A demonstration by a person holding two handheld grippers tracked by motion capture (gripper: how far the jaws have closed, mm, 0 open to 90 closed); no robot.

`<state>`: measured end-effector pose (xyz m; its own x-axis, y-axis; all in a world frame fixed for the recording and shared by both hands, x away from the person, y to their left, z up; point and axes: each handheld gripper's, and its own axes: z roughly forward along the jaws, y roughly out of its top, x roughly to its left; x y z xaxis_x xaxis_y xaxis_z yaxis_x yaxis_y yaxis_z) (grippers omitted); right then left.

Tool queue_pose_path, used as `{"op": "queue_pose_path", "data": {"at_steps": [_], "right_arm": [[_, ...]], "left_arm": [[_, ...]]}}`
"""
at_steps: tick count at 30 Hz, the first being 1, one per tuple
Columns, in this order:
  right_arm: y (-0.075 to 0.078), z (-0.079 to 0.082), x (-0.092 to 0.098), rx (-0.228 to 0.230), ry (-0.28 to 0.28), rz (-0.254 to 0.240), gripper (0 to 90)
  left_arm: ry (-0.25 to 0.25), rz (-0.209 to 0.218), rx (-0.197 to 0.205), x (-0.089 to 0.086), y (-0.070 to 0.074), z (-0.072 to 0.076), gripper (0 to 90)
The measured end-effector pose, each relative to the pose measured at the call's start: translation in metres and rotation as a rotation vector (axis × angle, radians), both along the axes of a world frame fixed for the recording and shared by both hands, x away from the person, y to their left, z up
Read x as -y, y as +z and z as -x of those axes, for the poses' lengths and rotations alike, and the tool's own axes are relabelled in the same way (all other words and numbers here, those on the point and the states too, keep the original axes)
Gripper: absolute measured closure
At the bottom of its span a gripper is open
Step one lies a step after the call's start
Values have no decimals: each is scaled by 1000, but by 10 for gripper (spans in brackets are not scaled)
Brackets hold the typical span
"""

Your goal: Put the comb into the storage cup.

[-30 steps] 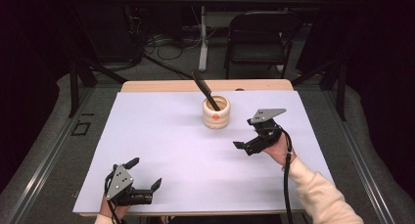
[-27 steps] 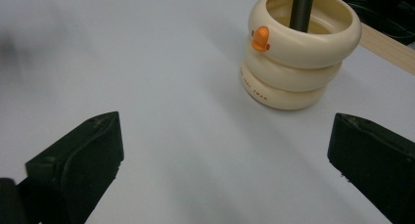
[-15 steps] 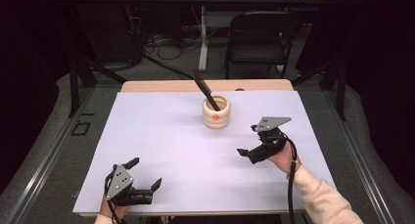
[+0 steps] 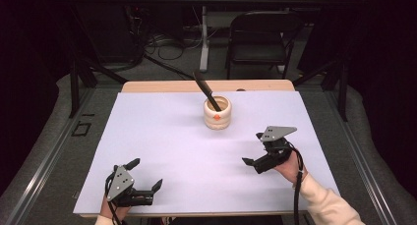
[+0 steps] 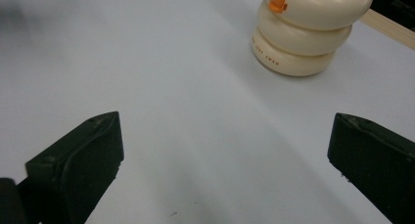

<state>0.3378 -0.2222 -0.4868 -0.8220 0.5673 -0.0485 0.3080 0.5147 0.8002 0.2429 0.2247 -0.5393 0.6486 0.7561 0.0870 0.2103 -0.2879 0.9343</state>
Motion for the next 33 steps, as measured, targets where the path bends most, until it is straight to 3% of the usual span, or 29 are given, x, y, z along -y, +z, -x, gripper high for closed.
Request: {"op": "queue_pose_path", "data": {"at_steps": [33], "right_arm": [[-20, 38, 22, -2, -25, 10, 0]], "left_arm": [[0, -2, 0, 0, 0, 0, 3]]}}
